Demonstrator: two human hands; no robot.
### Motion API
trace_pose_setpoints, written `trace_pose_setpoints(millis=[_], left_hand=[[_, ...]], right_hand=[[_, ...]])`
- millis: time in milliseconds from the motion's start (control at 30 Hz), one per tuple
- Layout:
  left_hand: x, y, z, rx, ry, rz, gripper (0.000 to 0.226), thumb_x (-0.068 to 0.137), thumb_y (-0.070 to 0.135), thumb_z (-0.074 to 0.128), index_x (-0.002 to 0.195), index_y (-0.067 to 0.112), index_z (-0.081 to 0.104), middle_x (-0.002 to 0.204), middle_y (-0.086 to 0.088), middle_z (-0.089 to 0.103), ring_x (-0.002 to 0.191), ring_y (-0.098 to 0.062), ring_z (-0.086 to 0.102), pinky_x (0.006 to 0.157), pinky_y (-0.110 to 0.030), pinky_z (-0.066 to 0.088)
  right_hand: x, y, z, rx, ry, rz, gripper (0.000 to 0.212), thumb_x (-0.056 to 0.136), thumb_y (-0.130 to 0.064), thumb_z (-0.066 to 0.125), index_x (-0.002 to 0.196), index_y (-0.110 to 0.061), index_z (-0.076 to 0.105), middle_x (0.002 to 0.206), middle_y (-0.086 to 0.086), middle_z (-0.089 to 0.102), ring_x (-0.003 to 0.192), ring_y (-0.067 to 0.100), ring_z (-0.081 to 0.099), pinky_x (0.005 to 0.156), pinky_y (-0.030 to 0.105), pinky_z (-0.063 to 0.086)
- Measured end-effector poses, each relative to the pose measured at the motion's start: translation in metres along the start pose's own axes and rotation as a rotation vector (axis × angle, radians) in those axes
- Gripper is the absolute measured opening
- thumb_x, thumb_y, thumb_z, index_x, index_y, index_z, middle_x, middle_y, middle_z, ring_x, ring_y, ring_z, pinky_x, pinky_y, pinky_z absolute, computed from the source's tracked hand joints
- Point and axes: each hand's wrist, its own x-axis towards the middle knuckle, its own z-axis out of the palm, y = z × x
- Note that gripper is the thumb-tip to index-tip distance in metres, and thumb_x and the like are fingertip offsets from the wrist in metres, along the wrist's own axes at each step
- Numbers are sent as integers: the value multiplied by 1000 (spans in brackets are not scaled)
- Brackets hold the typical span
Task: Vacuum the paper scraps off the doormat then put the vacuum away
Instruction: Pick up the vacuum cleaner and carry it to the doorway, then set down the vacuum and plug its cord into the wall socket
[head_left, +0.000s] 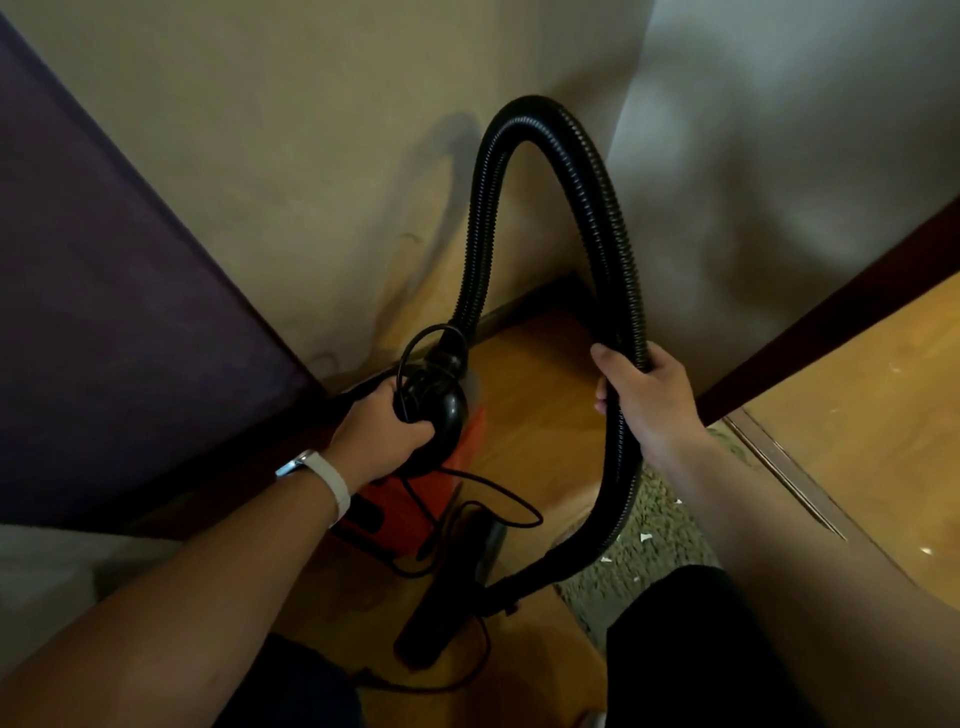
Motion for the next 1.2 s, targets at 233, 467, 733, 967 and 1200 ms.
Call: trace_pose_setpoints(millis=[233, 467, 733, 967, 1200], left_hand=[[34, 5, 25, 52, 1, 48, 54, 76, 22, 70, 127, 29, 55, 113, 0, 63, 106, -25, 60, 92, -40, 51], [65, -1, 44, 65, -31, 49, 56, 74, 21, 70, 126, 30, 54, 114, 0, 63, 106, -24, 60, 91, -36, 50], [73, -13, 51, -10, 110, 44, 62, 81, 11, 69, 138, 20, 48, 123, 3, 55, 111, -15, 52, 92, -27, 40], [49, -35, 51, 130, 293, 116, 53, 78, 22, 78, 125, 10, 58, 131, -9, 51, 121, -24, 50, 99, -24, 35], [24, -33, 50, 90, 305, 158, 64, 75, 28, 82, 131, 11, 55, 132, -9, 52, 123, -24, 50, 102, -26, 36]], right_hand=[[22, 57, -10, -11, 57, 78, 21, 88, -37, 70, 86, -18, 62, 66, 1, 60, 63, 19, 61, 66, 36, 54], [40, 98, -12, -47, 44, 153, 24, 88, -44, 66, 85, -22, 60, 68, -1, 62, 69, 20, 65, 74, 41, 53], [58, 113, -8, -165, 56, 183, 22, 89, -44, 63, 97, -23, 60, 80, 3, 59, 72, 20, 58, 64, 34, 47], [59, 110, -10, -229, 51, 121, 26, 90, -42, 63, 106, -22, 57, 89, 4, 59, 75, 20, 58, 62, 33, 46], [39, 94, -16, -244, 21, 75, 35, 85, -44, 71, 110, -24, 56, 98, 1, 63, 87, 19, 62, 67, 30, 48]])
